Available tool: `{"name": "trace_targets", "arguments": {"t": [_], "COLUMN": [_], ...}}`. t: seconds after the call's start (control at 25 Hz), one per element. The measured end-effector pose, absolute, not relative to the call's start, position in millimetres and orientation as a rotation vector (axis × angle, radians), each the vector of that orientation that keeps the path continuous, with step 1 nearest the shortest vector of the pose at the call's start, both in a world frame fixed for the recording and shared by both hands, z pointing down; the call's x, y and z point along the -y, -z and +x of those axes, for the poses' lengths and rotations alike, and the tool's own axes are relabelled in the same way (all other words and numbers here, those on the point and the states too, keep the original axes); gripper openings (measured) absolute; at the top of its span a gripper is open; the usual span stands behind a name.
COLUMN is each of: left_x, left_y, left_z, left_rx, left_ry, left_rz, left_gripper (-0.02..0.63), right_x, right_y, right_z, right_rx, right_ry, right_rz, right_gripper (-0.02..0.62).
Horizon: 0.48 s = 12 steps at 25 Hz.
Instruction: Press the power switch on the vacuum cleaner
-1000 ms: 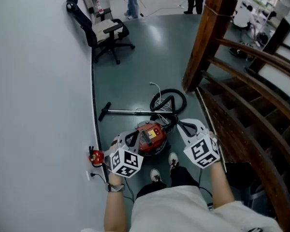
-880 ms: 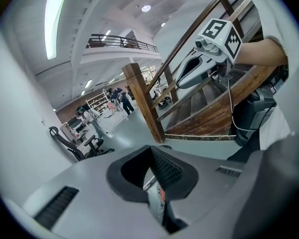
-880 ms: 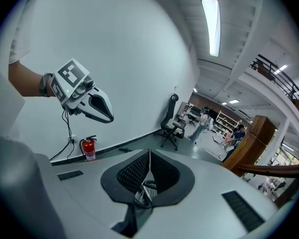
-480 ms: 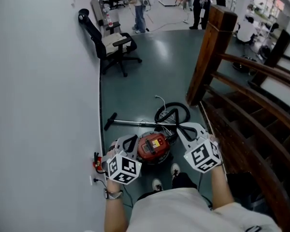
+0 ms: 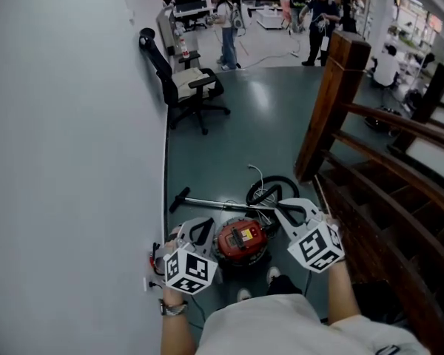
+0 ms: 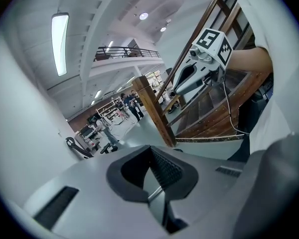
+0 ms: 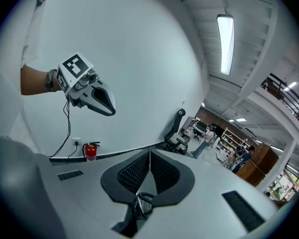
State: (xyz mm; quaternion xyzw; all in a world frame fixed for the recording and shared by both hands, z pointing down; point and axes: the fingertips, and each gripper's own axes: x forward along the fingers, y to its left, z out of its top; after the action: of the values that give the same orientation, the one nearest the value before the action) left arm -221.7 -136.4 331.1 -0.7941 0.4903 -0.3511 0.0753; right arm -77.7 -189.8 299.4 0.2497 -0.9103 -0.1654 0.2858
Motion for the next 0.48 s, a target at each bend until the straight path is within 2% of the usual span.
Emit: {"name": "trace_targets", "arguments": {"t": [0.48], "left_x": [125], "left_y": [-297], "left_z": [-225], "left_rx": [-1.514], "left_ry": [0.999], "left_rz": [-2.299], "left_gripper": [0.002], "right_x": [176], "right_y": [-268], "right_z": [-85], "right_rx": [2.444], "right_ry": [0.560], "right_rz": [0.624], "right_gripper": [0.031]}}
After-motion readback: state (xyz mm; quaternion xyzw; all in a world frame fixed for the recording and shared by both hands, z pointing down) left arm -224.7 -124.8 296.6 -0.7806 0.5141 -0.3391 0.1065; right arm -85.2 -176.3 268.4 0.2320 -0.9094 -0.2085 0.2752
